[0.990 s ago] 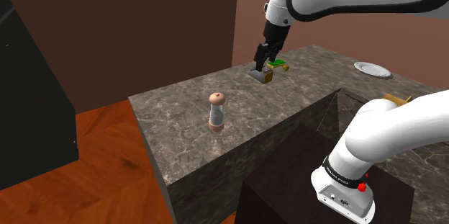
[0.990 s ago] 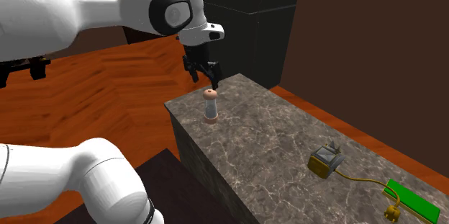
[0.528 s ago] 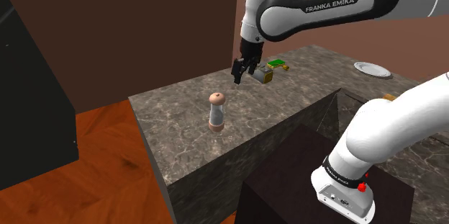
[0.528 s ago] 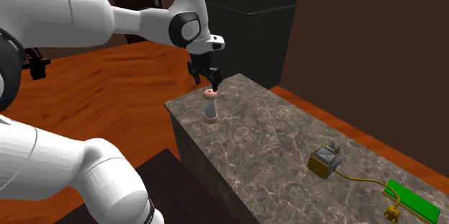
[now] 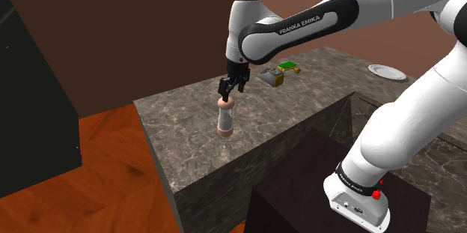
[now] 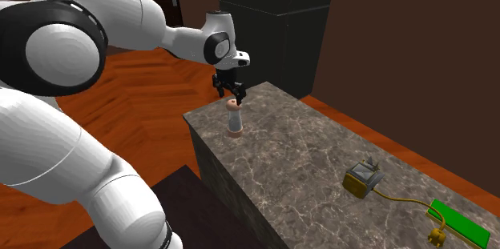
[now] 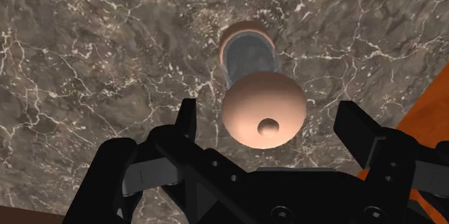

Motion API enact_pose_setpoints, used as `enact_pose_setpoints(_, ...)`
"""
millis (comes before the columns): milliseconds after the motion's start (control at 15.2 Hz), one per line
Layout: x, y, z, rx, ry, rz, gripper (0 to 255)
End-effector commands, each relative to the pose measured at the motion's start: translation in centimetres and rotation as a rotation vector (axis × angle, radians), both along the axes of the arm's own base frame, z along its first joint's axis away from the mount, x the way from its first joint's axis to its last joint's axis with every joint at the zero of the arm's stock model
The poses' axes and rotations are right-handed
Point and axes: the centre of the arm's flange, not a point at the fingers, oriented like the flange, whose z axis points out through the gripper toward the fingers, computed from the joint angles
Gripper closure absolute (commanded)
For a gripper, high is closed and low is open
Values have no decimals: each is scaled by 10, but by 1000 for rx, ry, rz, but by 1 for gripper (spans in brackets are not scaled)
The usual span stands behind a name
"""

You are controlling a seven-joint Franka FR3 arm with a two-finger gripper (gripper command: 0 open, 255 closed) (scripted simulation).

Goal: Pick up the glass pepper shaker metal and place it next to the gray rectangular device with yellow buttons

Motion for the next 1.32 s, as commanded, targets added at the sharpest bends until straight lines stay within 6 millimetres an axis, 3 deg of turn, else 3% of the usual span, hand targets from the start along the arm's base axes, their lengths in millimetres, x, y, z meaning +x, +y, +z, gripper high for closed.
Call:
enact_pose_setpoints(0,8,8,-11,4,2,1,0)
enact_pose_setpoints(462,11,9,-45,4,2,1,0)
enact_pose_setpoints(924,11,8,-45,4,2,1,0)
enact_pose_setpoints(990,11,8,-45,4,2,1,255)
enact_pose_setpoints(1254,11,9,-45,4,2,1,255)
